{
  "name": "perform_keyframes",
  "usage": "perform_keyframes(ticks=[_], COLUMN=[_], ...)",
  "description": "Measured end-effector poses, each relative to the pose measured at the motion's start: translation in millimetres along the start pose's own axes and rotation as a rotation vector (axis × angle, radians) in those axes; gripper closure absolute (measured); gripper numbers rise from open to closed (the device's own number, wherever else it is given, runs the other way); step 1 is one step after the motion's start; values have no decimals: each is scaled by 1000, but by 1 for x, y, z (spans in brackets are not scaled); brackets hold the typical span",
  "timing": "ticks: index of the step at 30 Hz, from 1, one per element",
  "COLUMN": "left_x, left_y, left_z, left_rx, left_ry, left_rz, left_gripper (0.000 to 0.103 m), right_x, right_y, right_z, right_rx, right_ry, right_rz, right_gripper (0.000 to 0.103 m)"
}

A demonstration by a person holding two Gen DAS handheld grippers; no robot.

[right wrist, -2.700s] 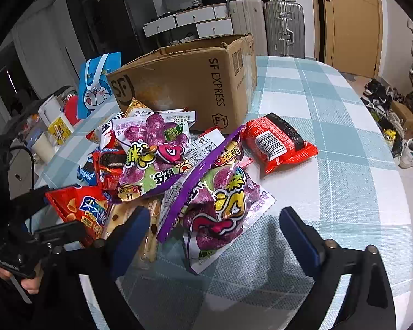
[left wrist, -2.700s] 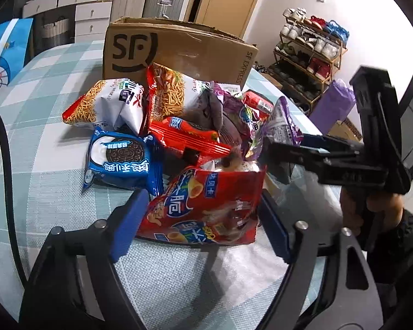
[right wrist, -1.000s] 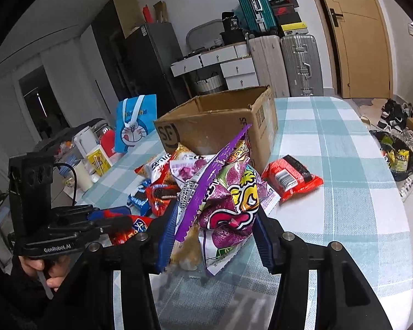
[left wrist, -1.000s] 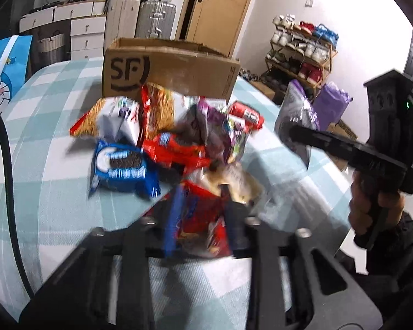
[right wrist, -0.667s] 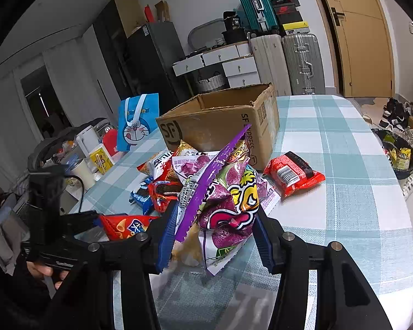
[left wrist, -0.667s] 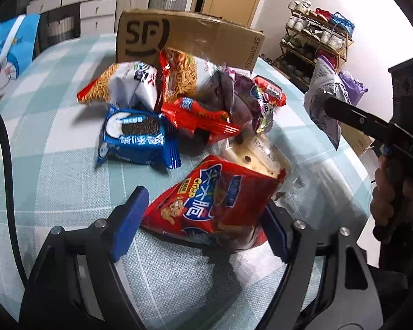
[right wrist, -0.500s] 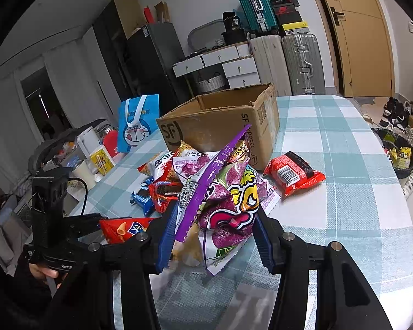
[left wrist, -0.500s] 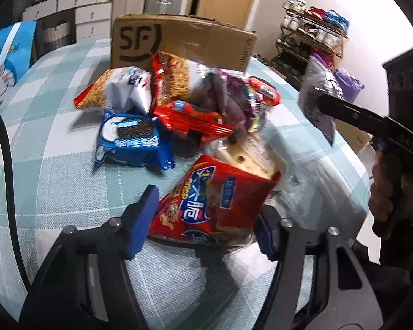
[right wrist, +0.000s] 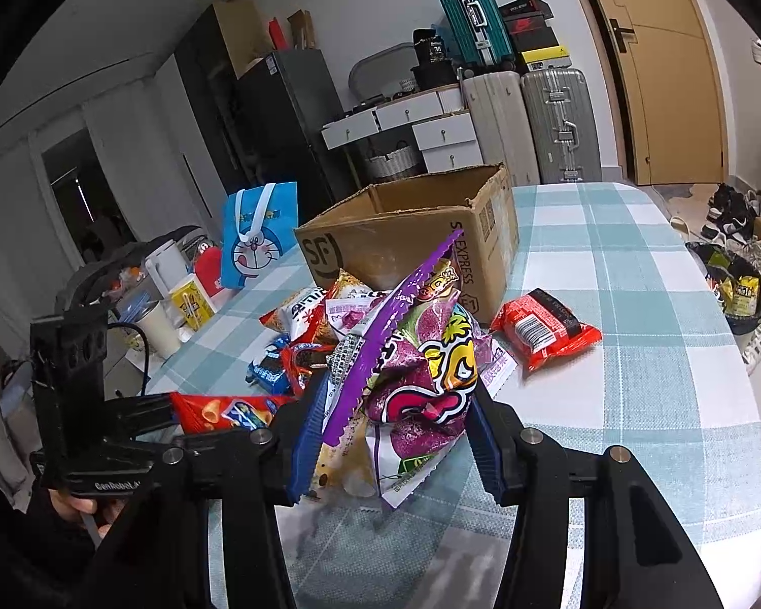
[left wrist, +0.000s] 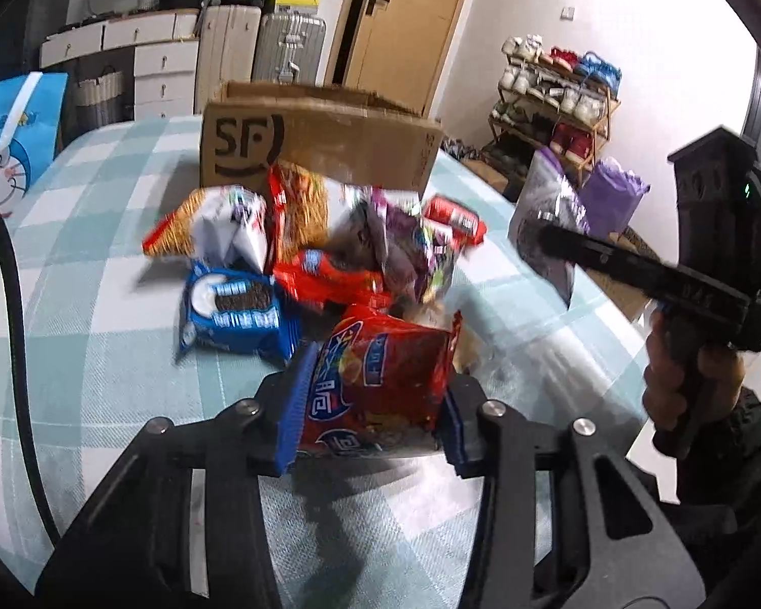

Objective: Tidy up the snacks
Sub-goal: 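Lift red chip bag with left tool while right tool lifts purple candy bag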

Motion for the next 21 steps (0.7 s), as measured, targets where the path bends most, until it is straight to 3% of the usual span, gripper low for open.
perform_keyframes(ticks=[11,21], left_x=[-16,-36], left_y=[22,9], left_z=[-56,-122], left_rx=[130,204], left_ry=[23,36], left_rz=[-44,-68], left_gripper=[62,62], right_x=[-17,-30], right_y=[2,-6], right_z=[-22,-63], right_rx=[33,89], right_ry=[46,31], right_rz=[4,10], right_gripper=[52,52])
Point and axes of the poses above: each gripper's, at about its wrist camera, not at the fingertips, and y roughly against the way its jaws point, x to its right, z to its underside, the point moved 7 cm from there along -y, roughly the way its jaws point, and after that the axes turned 14 degrees about -y, right-handed, at the moved point
